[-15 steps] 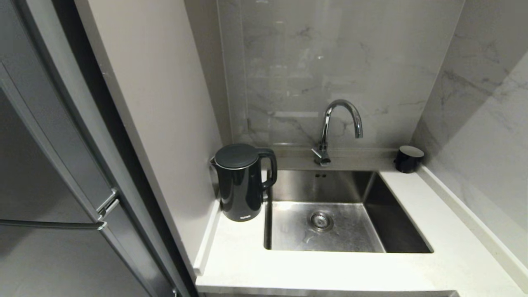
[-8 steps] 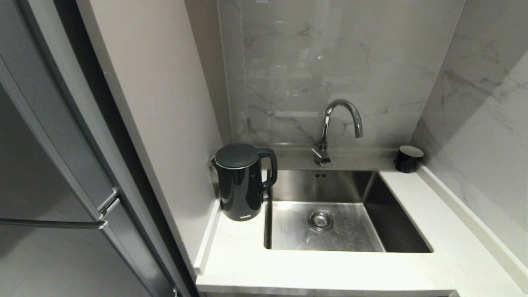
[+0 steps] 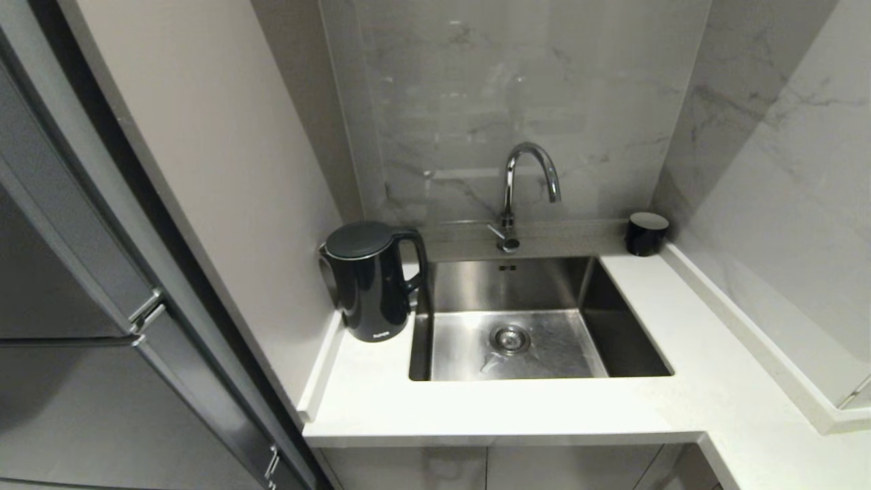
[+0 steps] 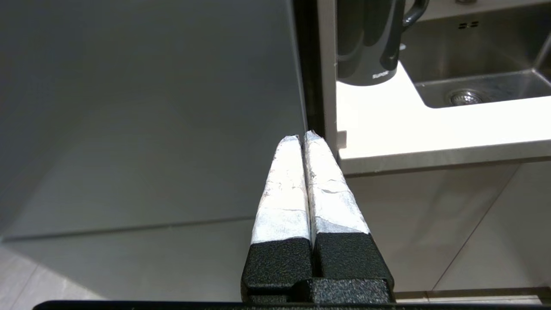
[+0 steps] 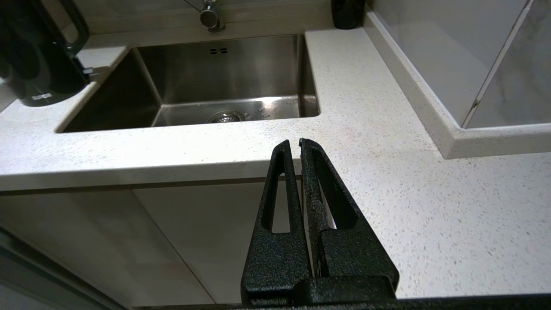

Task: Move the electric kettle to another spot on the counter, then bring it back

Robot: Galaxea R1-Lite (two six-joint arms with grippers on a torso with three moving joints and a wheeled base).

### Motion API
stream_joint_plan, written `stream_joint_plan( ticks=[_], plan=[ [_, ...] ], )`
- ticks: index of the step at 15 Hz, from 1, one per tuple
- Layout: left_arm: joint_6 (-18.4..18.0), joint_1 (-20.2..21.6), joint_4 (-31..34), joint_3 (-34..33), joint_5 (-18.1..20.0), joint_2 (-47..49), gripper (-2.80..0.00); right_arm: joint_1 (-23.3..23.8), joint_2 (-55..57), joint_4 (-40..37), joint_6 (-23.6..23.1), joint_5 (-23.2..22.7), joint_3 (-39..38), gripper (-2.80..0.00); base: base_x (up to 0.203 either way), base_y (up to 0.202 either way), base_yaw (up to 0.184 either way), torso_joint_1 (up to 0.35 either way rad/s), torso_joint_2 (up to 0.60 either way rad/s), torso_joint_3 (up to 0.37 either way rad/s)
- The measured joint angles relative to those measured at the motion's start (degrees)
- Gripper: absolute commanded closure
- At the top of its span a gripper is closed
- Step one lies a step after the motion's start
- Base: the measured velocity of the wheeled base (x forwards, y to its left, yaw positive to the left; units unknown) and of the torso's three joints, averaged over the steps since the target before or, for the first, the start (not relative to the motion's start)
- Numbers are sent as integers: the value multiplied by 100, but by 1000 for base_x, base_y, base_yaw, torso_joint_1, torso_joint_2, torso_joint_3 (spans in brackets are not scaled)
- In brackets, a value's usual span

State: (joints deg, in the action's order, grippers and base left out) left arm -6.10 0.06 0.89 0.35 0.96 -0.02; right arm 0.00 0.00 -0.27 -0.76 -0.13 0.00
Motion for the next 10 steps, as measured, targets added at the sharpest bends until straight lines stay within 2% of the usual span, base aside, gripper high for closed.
stream_joint_plan(
  ticks=[10],
  plan=[
    [-2,1,-1,-2,-2,0,0,0,0,0,-4,-2,0,0,0,0,0,3,2,0]
  ],
)
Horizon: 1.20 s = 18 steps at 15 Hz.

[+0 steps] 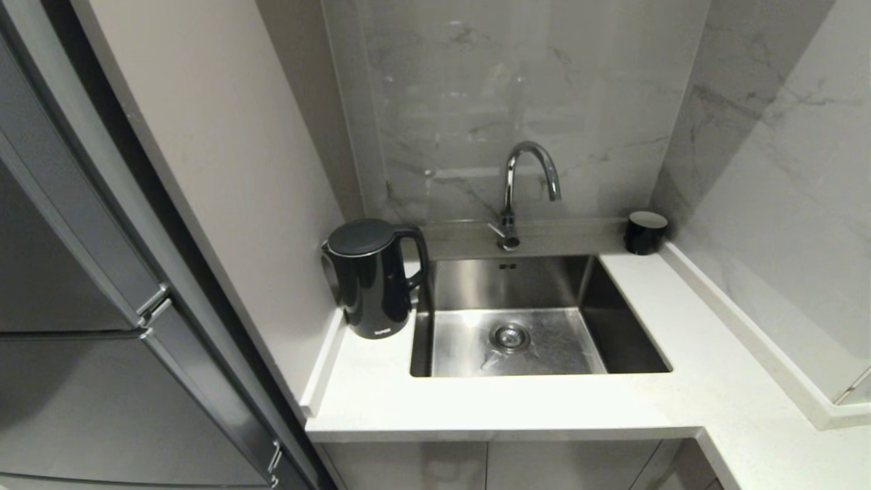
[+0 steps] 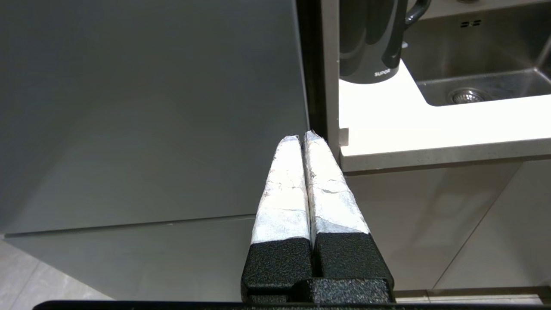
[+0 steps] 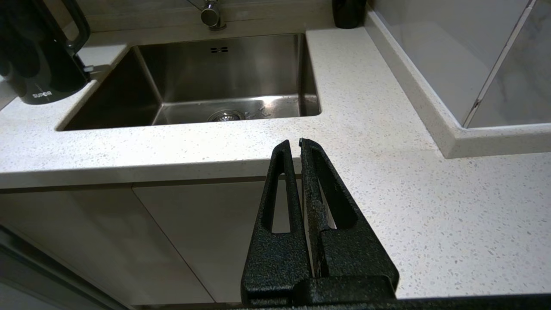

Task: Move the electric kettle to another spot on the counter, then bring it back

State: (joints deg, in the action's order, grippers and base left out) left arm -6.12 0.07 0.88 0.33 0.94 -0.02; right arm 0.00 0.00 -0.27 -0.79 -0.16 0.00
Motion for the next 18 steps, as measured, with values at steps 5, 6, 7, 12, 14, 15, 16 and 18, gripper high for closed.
stream_joint_plan(
  ticks=[5,6,7,12,14,15,16,18],
  plan=[
    [63,0,-1,2,-6,0,0,0,0,2,5,1,0,0,22,0,-2,-2,0,3],
    [119,0,-3,2,-21,0,0,0,0,2,5,2,0,0,171,0,-10,-17,-5,10],
    [176,0,-4,2,-34,0,0,0,0,2,7,4,0,0,201,0,-1,2,4,-1],
    [249,-7,-6,0,-54,2,0,0,2,2,6,2,0,0,131,0,1,8,7,5],
    [240,8,-12,2,-28,2,0,-18,2,2,11,7,0,0,0,0,0,-23,3,16],
    [231,0,-4,0,-23,2,0,2,0,3,11,6,0,0,0,0,0,0,0,0],
    [232,-15,-1,0,-28,2,0,11,0,2,10,-6,0,0,0,0,0,0,0,0],
    [219,13,-9,0,-12,2,0,-11,0,0,13,2,0,0,0,0,0,0,0,0]
  ],
)
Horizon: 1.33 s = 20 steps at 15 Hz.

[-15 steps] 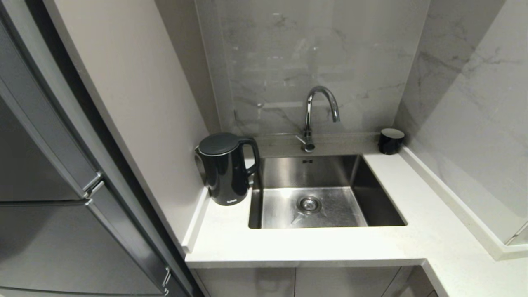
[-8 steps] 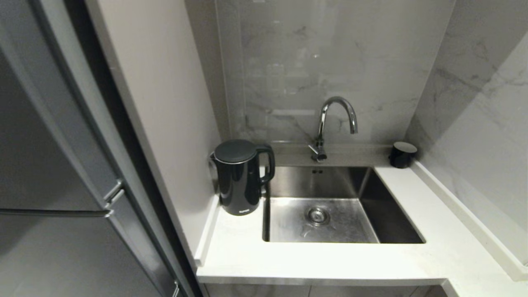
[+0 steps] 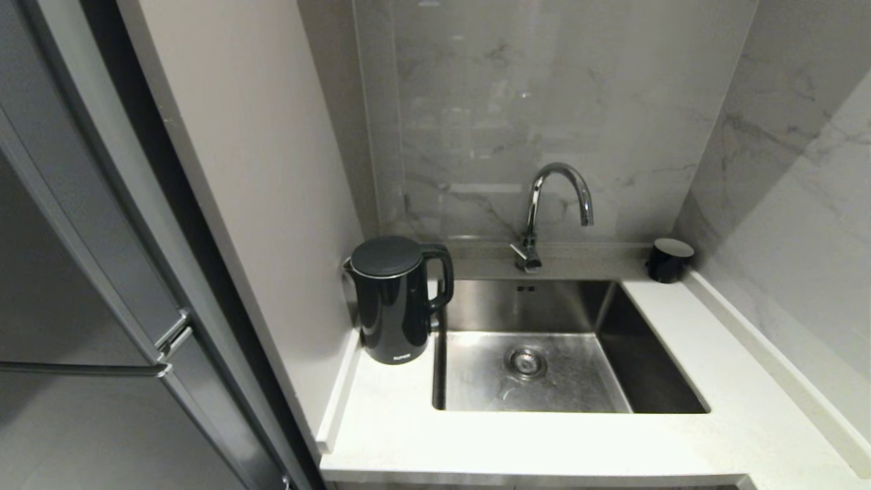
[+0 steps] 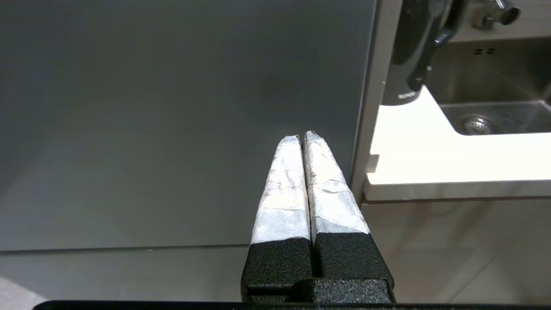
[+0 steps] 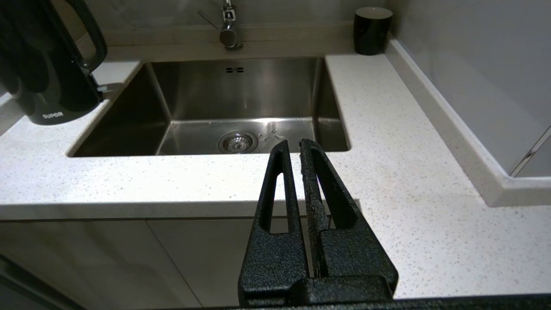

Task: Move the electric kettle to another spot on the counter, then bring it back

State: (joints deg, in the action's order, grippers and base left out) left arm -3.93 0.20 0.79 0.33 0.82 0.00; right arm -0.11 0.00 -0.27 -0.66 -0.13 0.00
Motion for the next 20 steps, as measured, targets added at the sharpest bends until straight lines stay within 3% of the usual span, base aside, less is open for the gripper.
stream_joint_plan(
  ticks=[7,20],
  plan=[
    [36,-20,11,5,-2,0,0,11,0,0,-2,-2,0,0,0,0,0,-25,58,32],
    [26,-20,6,5,9,0,0,11,0,0,4,-4,0,0,0,0,0,-122,298,171]
  ],
)
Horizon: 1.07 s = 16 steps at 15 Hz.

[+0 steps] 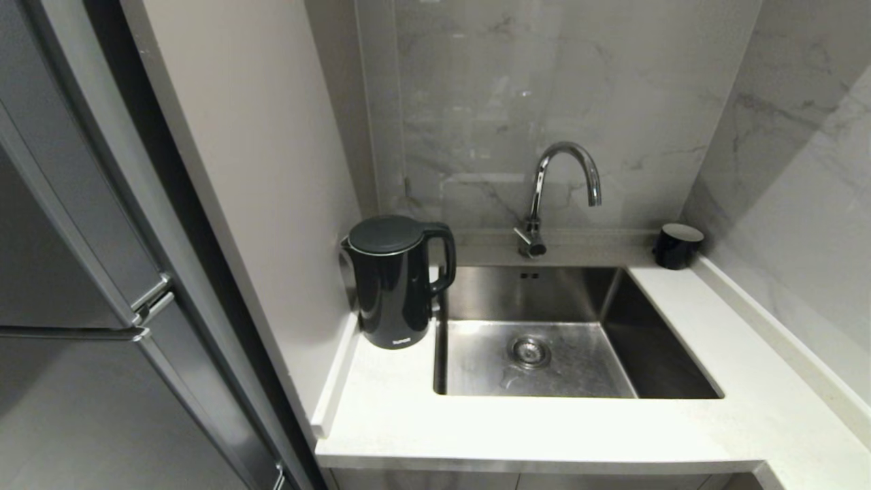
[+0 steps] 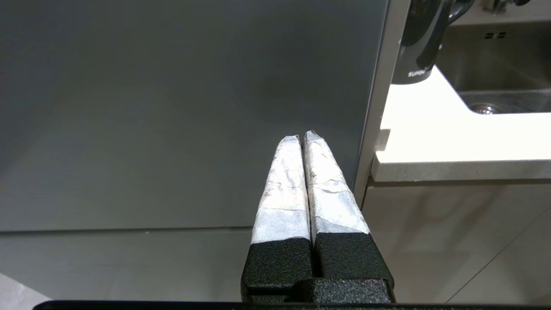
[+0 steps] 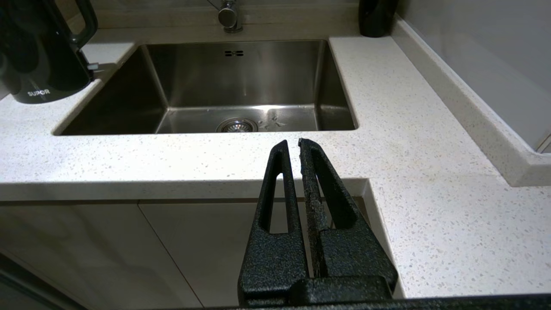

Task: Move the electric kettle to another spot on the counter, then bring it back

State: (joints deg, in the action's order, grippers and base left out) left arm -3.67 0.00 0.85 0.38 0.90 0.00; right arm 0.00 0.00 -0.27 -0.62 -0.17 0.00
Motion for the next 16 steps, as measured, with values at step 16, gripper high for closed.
stream_joint_plan(
  ticks=[16],
  plan=[
    [28,0,7,9,-11,0,0,0,0,2,10,1,0,0,0,0,0,-130,358,223]
  ],
)
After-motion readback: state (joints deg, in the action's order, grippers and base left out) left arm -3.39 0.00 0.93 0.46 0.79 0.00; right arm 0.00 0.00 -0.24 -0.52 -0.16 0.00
